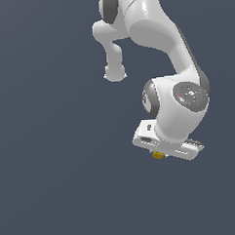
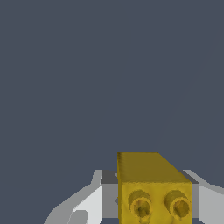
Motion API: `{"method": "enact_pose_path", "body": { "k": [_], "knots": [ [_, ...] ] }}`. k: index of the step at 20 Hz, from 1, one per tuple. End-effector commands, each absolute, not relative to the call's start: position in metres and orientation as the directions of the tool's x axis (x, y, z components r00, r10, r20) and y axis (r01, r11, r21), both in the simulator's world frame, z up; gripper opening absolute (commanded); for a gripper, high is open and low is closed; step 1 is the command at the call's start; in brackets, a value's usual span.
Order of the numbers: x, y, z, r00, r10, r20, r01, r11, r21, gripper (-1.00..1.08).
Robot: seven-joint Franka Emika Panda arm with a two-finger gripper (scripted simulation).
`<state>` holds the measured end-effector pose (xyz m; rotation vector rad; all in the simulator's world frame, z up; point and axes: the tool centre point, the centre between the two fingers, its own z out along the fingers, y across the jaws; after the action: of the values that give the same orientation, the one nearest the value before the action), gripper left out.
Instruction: Pick up the object and move it to a goal position.
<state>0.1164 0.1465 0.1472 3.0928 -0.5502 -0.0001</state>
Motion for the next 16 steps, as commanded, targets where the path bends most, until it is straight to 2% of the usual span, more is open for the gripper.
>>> {"method": "enact_pose_path", "body": {
  "k": [1,8,16],
  "knots": [
    [0.118,0.156,0.171,0.939,-0.345,0.0,-0.345,-0.939,0.0,-1.0],
    [0.124,0.179,0.228,0.939,-0.345,0.0,-0.345,-0.939,0.0,-1.0],
    [0.129,0.192,0.258,0.939,-0.345,0.0,-0.345,-0.939,0.0,-1.0]
  ]
}}
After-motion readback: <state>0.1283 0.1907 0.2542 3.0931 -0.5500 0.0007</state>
